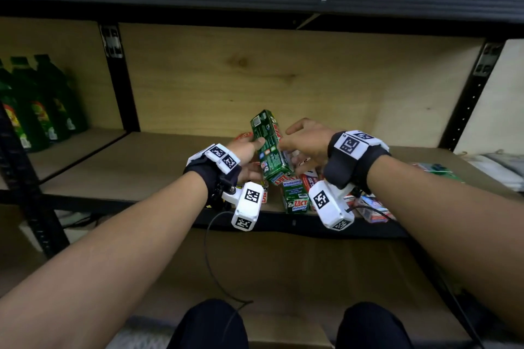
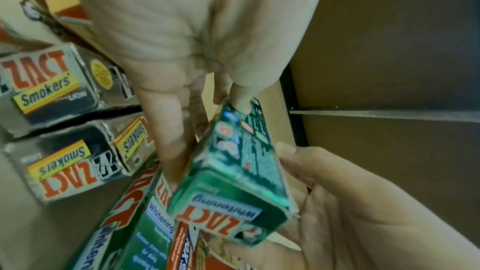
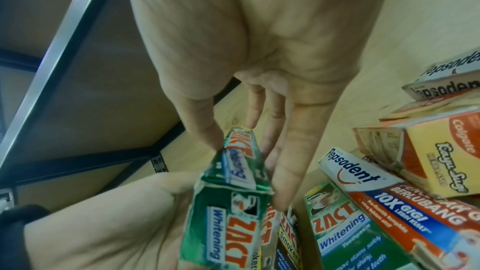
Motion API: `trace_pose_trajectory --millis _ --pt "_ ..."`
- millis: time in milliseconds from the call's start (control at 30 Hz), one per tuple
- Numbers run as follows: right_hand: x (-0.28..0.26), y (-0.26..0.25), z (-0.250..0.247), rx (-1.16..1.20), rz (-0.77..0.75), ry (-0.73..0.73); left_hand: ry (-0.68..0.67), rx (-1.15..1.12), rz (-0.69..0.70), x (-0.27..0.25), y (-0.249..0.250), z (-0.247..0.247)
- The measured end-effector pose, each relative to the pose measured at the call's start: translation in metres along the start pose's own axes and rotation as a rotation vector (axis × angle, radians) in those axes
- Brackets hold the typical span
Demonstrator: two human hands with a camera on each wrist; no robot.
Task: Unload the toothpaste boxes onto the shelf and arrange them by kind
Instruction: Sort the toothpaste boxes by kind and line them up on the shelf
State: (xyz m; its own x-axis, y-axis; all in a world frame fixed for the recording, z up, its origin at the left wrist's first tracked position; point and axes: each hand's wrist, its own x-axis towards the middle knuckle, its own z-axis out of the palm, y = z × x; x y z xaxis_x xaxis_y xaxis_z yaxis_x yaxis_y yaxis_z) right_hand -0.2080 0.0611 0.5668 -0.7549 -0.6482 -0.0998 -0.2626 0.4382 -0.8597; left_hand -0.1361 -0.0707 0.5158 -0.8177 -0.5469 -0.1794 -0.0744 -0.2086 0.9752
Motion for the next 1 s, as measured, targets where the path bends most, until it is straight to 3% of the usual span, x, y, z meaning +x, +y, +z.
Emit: trace_pose_trajectory --millis 67,133,167,233,300,333,400,467,500,633,733,1000 --pt "-0.006 -0.002 -0.004 -0.076 -0.006 0.002 0.033 -0.002 0.033 0.001 0.000 -0.005" --pt "0.008 0.007 -0.005 -0.402 -0.032 0.049 0.067 0.013 0.055 0.000 0.003 -0.010" --pt "0.029 0.019 -0.005 -0.585 0.006 0.049 0.078 0.018 0.059 -0.002 0.005 -0.012" --pt "0.141 0.081 -0.005 -0.869 0.057 0.034 0.088 0.029 0.059 -0.006 0.008 -0.018" --pt "0.173 0.108 0.008 -0.993 0.112 -0.043 0.095 0.056 0.059 -0.005 0.007 -0.025" --pt "0.166 0.104 0.014 -0.913 0.176 -0.084 0.098 0.068 0.066 -0.004 0.006 -0.028" --pt "0.091 0.069 0.033 -1.075 0.193 -0.088 0.124 0.080 0.082 -0.002 0.003 -0.032" --pt "0.041 0.047 0.044 -1.019 0.173 -0.090 0.140 0.071 0.083 0.000 0.000 -0.036" --pt "0.049 0.049 0.052 -0.983 0.219 -0.073 0.143 0.066 0.080 0.000 0.000 -0.037" --pt "0.052 0.065 0.070 -0.936 0.097 0.038 0.151 0.058 0.070 0.001 -0.001 -0.042" --pt "0.059 0.073 0.080 -0.863 0.130 0.091 0.146 0.045 0.071 0.001 -0.002 -0.044" --pt "0.045 0.049 0.036 -0.658 0.038 0.034 0.137 0.006 0.101 -0.002 0.005 -0.045"
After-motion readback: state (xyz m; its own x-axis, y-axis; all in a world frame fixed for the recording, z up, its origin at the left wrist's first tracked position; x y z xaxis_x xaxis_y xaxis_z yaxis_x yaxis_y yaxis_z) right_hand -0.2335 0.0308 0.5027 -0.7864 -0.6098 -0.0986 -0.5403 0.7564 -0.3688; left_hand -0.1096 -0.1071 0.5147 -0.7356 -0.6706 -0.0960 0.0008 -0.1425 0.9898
